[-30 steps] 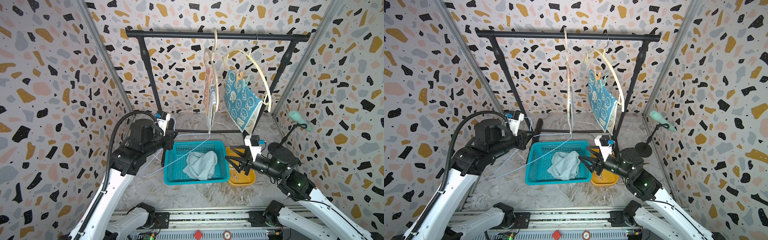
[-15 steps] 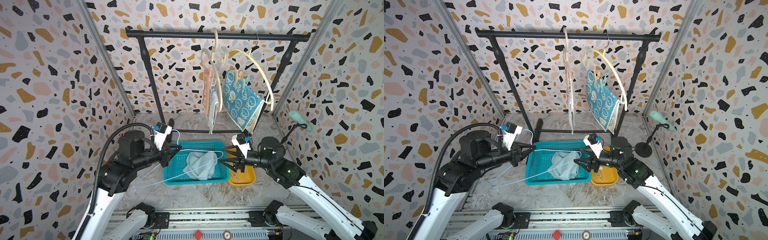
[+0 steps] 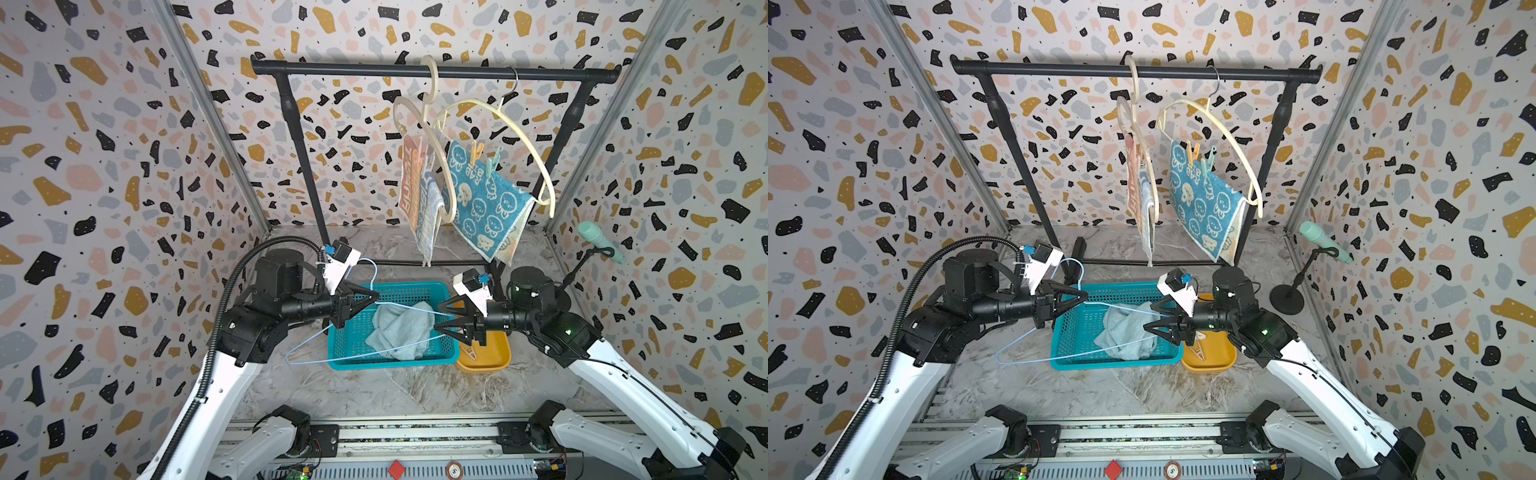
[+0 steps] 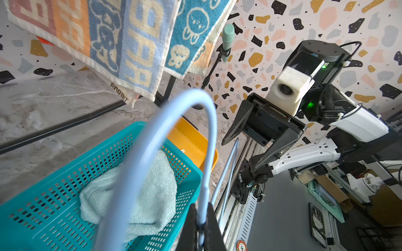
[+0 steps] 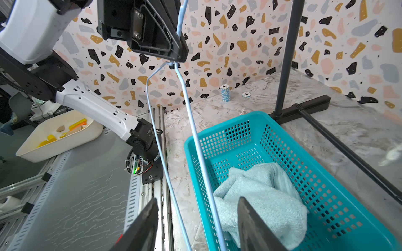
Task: Remove the clothespins securing towels to the hanger
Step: Place the hanger on the clothesline.
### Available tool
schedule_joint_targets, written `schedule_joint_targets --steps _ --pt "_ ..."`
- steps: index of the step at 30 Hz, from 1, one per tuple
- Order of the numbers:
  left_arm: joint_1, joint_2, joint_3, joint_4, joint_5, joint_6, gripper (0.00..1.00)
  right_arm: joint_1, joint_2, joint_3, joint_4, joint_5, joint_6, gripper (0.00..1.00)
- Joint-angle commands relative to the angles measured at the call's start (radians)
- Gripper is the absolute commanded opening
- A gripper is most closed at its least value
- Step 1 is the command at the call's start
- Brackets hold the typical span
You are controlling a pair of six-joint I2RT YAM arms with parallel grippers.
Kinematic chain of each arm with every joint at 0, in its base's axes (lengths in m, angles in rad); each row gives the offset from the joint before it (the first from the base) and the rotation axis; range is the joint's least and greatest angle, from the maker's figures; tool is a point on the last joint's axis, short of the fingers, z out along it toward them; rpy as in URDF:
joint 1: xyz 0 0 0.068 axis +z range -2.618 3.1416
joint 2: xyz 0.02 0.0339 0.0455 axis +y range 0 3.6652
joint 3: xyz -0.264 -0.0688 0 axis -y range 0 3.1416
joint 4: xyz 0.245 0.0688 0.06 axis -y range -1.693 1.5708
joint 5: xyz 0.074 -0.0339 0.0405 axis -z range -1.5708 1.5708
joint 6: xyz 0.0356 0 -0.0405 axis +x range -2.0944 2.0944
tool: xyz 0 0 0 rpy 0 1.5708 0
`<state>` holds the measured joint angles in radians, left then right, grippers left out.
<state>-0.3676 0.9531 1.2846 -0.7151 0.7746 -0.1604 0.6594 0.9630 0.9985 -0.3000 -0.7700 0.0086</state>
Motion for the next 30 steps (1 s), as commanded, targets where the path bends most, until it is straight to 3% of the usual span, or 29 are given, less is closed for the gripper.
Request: schedule_joint_targets --steps 1,5,11,15,17,19,21,24,30 --pt "-0.001 -0.004 0.020 0.065 0.057 0.005 0.00 -0.008 -0.020 0.016 -0.016 -0.030 -0.024 0.56" --pt "-0.002 0.006 0.024 0.067 0.062 0.002 0.00 -0.021 -0.020 0.017 -0.017 -0.044 -0.031 0.41" --pt "-0.001 0.014 0.023 0.075 0.044 -0.007 0.00 -0.040 -0.020 0.012 0.001 -0.076 -0.022 0.00" --pt "-0.001 0.018 0.023 0.086 0.012 -0.025 0.00 -0.045 -0.023 0.009 0.018 -0.095 -0.011 0.00" --pt "-0.001 0.022 0.026 0.095 -0.007 -0.040 0.12 -0.046 -0.023 0.007 0.030 -0.099 -0.001 0.00" --pt "0.000 0.020 0.024 0.121 -0.028 -0.070 0.34 -0.045 -0.020 0.011 0.038 -0.098 0.012 0.00" --pt "-0.001 0.018 0.022 0.161 -0.048 -0.107 0.49 -0.045 -0.018 0.017 0.049 -0.094 0.031 0.00" --pt "0.000 0.014 0.021 0.228 -0.093 -0.163 0.67 -0.042 -0.017 0.029 0.068 -0.079 0.056 0.00" --pt "0.000 0.014 0.042 0.291 -0.225 -0.223 0.73 -0.024 -0.035 0.034 0.140 0.066 0.125 0.00"
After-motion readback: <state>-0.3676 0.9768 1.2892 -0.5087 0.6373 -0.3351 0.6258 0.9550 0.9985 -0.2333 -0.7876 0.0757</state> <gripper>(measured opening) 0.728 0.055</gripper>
